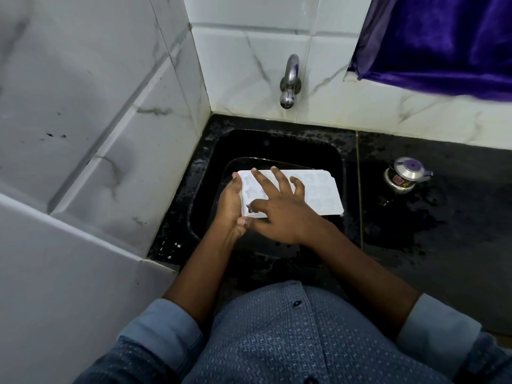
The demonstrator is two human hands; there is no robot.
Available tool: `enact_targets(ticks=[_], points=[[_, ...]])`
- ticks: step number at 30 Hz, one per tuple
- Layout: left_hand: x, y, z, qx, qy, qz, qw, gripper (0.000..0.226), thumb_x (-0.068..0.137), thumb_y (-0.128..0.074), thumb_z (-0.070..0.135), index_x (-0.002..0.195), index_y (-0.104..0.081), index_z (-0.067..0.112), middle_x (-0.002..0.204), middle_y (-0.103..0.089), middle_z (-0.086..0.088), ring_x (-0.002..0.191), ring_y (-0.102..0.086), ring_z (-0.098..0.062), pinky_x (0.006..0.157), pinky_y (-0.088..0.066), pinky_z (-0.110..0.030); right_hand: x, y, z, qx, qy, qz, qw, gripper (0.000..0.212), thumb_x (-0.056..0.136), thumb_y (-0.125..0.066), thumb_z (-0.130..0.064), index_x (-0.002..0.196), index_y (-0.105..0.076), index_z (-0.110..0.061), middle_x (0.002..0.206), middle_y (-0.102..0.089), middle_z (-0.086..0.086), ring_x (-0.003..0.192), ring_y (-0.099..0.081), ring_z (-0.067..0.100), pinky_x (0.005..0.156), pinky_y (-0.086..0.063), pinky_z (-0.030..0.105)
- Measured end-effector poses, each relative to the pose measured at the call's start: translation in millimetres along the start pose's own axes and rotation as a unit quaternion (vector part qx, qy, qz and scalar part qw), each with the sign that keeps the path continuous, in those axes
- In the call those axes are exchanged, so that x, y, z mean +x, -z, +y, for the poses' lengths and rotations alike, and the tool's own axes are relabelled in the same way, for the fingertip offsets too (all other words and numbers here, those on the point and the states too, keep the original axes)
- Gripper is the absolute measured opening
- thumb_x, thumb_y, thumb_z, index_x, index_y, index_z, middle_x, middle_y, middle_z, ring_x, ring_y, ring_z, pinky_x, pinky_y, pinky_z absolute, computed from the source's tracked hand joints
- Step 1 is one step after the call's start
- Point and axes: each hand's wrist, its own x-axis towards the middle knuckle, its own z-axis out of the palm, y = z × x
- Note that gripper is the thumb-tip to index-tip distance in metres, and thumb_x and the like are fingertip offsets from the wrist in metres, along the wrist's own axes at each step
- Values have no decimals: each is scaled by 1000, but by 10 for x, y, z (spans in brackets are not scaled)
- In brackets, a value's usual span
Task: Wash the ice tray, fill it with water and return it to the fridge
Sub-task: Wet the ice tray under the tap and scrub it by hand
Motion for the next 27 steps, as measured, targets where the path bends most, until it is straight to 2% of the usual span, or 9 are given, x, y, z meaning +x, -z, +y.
enact_targets(ticks=[3, 7, 10, 12, 16, 19, 21, 23, 27], points=[[32, 45, -21, 2, -4, 3, 1000, 66, 101, -50, 67, 141, -63, 17, 136, -70, -18, 116, -73, -37, 85, -61, -48, 1, -9, 8, 1, 0, 11, 1000, 80, 83, -17, -90, 119, -70, -42, 175, 11, -7, 159, 19, 27, 122, 7, 63], [32, 38, 12, -5, 17, -9, 1000, 67, 104, -46, 66, 135, -67, 10, 129, -72, -22, 101, -77, -36, 74, -64, -45, -16, -6, 7, -3, 9, -9, 1000, 85, 80, -13, -90, 127, -66, -43, 176, 5, -5, 159, 18, 27, 122, 7, 64], [25, 53, 35, -20, 2, -9, 1000, 75, 107, -35, 65, 143, -59, 4, 131, -69, -26, 107, -74, -39, 87, -62, -50, -2, 79, 155, 18, 7, 41, 999, 75, 86, -20, -85, 129, -64, -42, 175, -5, -8, 160, 9, 27, 122, 1, 59], [37, 101, 47, -35, -11, -8, 999, 77, 108, -34, 63, 147, -54, 0, 136, -66, -27, 116, -70, -42, 97, -57, -55, 34, 166, 377, 18, -39, 104, 994, 66, 95, -27, -77, 138, -59, -40, 174, -15, -6, 159, -3, 29, 119, -7, 54], [78, 229, 141, -27, -54, 25, 998, 69, 109, -39, 57, 150, -51, 3, 141, -64, -25, 125, -65, -45, 83, -62, -58, 142, 198, 1013, 55, -201, 155, 966, 50, 106, -46, -50, 149, -50, -24, 164, -38, 5, 149, -31, 37, 115, -26, 55], [58, 264, 214, -15, -58, 17, 998, 68, 110, -39, 56, 152, -49, 2, 141, -64, -24, 125, -65, -45, 77, -63, -55, 180, 137, 1334, 134, -250, 149, 947, 40, 104, -47, -34, 126, -65, -5, 128, -66, 20, 115, -60, 41, 94, -48, 47], [21, 253, 241, -2, -54, 9, 998, 68, 110, -39, 55, 151, -49, 2, 141, -65, -24, 124, -66, -44, 75, -64, -52, 186, 46, 1397, 228, -269, 133, 926, 34, 105, -49, -24, 101, -66, 4, 96, -68, 20, 89, -64, 36, 70, -44, 38], [28, 283, 233, 12, -53, 9, 998, 68, 109, -40, 56, 149, -51, 2, 139, -66, -24, 119, -69, -42, 74, -64, -51, 173, -36, 1392, 296, -283, 137, 902, 37, 105, -51, -22, 87, -60, 10, 75, -57, 18, 70, -56, 30, 61, -31, 35], [87, 358, 229, 90, -59, 26, 994, 61, 111, -39, 52, 144, -56, 4, 135, -69, -22, 117, -71, -39, 84, -63, -55, 198, -145, 1375, 407, -304, 149, 849, 30, 105, -56, -16, 89, -72, 2, 77, -67, 8, 70, -60, 18, 60, -41, 28]])
